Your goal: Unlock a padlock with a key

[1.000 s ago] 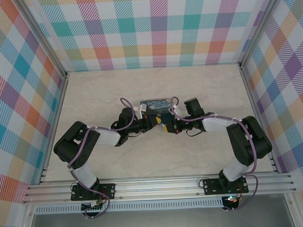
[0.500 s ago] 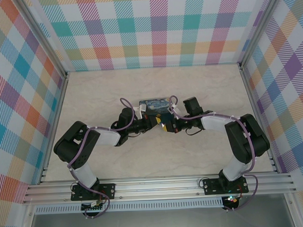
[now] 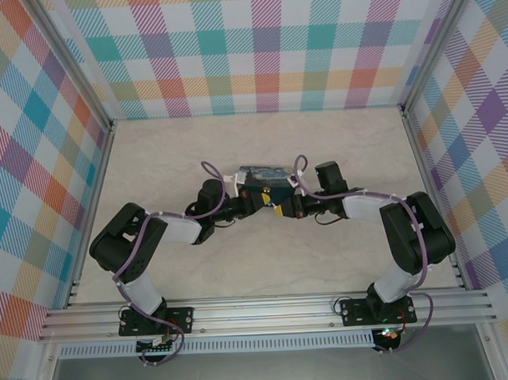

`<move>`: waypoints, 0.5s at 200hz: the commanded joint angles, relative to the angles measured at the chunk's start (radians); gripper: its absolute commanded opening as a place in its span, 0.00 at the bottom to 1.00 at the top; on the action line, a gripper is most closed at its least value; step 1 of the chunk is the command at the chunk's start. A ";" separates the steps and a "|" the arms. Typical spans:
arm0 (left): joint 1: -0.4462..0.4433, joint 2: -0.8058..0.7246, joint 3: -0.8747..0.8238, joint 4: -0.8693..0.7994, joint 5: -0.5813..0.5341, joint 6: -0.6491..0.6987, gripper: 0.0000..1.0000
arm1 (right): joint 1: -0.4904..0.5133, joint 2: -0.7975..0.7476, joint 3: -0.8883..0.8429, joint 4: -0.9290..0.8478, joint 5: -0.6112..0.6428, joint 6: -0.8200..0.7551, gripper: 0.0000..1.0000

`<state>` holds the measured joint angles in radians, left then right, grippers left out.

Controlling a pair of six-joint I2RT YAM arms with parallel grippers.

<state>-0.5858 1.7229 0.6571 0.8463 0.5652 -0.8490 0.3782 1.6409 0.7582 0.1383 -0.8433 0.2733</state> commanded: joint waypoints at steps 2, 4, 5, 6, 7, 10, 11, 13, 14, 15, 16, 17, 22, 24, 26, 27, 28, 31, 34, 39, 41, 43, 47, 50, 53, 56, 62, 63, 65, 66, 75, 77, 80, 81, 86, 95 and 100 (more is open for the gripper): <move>-0.017 -0.028 -0.009 0.120 0.103 0.002 0.00 | -0.015 -0.021 -0.014 0.160 -0.038 0.089 0.05; -0.017 -0.027 -0.008 0.121 0.101 -0.002 0.00 | -0.015 -0.020 -0.016 0.166 -0.039 0.093 0.05; -0.017 -0.027 -0.007 0.122 0.101 -0.003 0.00 | -0.015 -0.020 -0.017 0.168 -0.039 0.095 0.05; -0.017 -0.026 -0.007 0.123 0.101 -0.003 0.00 | -0.015 -0.020 -0.019 0.171 -0.040 0.098 0.05; -0.017 -0.026 -0.007 0.124 0.101 -0.004 0.00 | -0.015 -0.020 -0.021 0.178 -0.040 0.102 0.05; -0.017 -0.024 -0.005 0.127 0.098 -0.007 0.00 | -0.013 -0.019 -0.025 0.187 -0.040 0.110 0.05; -0.018 -0.025 -0.005 0.128 0.098 -0.008 0.00 | -0.013 -0.019 -0.026 0.191 -0.040 0.111 0.05; -0.018 -0.024 -0.004 0.130 0.095 -0.010 0.00 | -0.013 -0.018 -0.030 0.196 -0.040 0.117 0.05; -0.018 -0.023 -0.005 0.130 0.094 -0.011 0.00 | -0.013 -0.017 -0.030 0.201 -0.040 0.119 0.04; -0.018 -0.023 -0.005 0.131 0.092 -0.011 0.00 | -0.013 -0.017 -0.032 0.204 -0.040 0.121 0.04; -0.019 -0.022 -0.005 0.131 0.091 -0.013 0.00 | -0.014 -0.017 -0.033 0.206 -0.041 0.123 0.04; -0.019 -0.022 -0.004 0.132 0.089 -0.014 0.00 | -0.014 -0.017 -0.034 0.210 -0.041 0.125 0.04; -0.021 -0.021 -0.003 0.134 0.078 -0.018 0.00 | -0.012 -0.016 -0.042 0.224 -0.042 0.135 0.04; -0.021 -0.020 -0.002 0.135 0.075 -0.019 0.00 | -0.012 -0.016 -0.046 0.230 -0.040 0.137 0.04; -0.022 -0.021 -0.002 0.136 0.072 -0.020 0.00 | -0.012 -0.015 -0.049 0.235 -0.040 0.141 0.04; -0.023 -0.020 -0.002 0.137 0.069 -0.021 0.00 | -0.012 -0.016 -0.051 0.238 -0.040 0.142 0.04; -0.023 -0.020 -0.002 0.138 0.068 -0.022 0.00 | -0.012 -0.015 -0.052 0.240 -0.040 0.143 0.04; -0.025 -0.020 -0.001 0.141 0.064 -0.023 0.00 | -0.012 -0.014 -0.057 0.246 -0.038 0.147 0.04; -0.026 -0.019 0.001 0.143 0.061 -0.024 0.00 | -0.012 -0.013 -0.062 0.253 -0.035 0.151 0.04; -0.029 -0.018 0.003 0.145 0.056 -0.027 0.00 | -0.012 -0.013 -0.069 0.264 -0.033 0.157 0.04; -0.030 -0.018 0.004 0.145 0.055 -0.028 0.00 | -0.012 -0.013 -0.072 0.268 -0.031 0.159 0.04; -0.032 -0.017 0.006 0.145 0.055 -0.028 0.00 | -0.012 -0.014 -0.075 0.273 -0.030 0.162 0.04; -0.034 -0.016 0.009 0.144 0.056 -0.027 0.00 | -0.012 -0.016 -0.081 0.285 -0.028 0.169 0.04; -0.037 -0.015 0.011 0.145 0.057 -0.027 0.00 | -0.012 -0.016 -0.085 0.296 -0.025 0.174 0.04; -0.038 -0.013 0.013 0.144 0.059 -0.025 0.00 | -0.012 -0.017 -0.089 0.305 -0.024 0.180 0.04; -0.040 -0.012 0.017 0.143 0.059 -0.025 0.00 | -0.012 -0.018 -0.092 0.312 -0.022 0.186 0.04; -0.043 -0.009 0.019 0.142 0.060 -0.025 0.00 | -0.012 -0.019 -0.096 0.324 -0.015 0.195 0.04; -0.043 -0.009 0.020 0.141 0.061 -0.024 0.00 | -0.012 -0.020 -0.097 0.326 -0.013 0.195 0.04; -0.043 -0.007 0.021 0.140 0.061 -0.023 0.00 | -0.012 -0.022 -0.098 0.330 -0.011 0.198 0.04; -0.044 -0.007 0.021 0.140 0.061 -0.023 0.00 | -0.012 -0.022 -0.098 0.331 -0.010 0.199 0.04; -0.045 -0.001 0.021 0.137 0.062 -0.020 0.00 | -0.014 -0.024 -0.101 0.343 0.000 0.208 0.04; -0.045 -0.001 0.022 0.137 0.062 -0.020 0.00 | -0.014 -0.025 -0.102 0.346 0.004 0.210 0.04; -0.046 0.001 0.022 0.135 0.062 -0.019 0.00 | -0.013 -0.027 -0.102 0.350 0.007 0.212 0.04; -0.046 0.001 0.022 0.135 0.062 -0.019 0.00 | -0.014 -0.028 -0.102 0.352 0.008 0.213 0.04; -0.046 0.004 0.021 0.134 0.062 -0.017 0.00 | -0.015 -0.029 -0.104 0.359 0.014 0.218 0.04; -0.046 0.006 0.017 0.132 0.062 -0.013 0.00 | -0.017 -0.033 -0.106 0.374 0.022 0.229 0.04; -0.046 0.009 0.015 0.132 0.062 -0.011 0.00 | -0.019 -0.035 -0.105 0.380 0.023 0.234 0.04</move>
<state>-0.5926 1.7264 0.6575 0.8818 0.5518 -0.8745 0.3733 1.6386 0.6586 0.4030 -0.8631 0.4580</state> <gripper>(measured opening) 0.057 0.057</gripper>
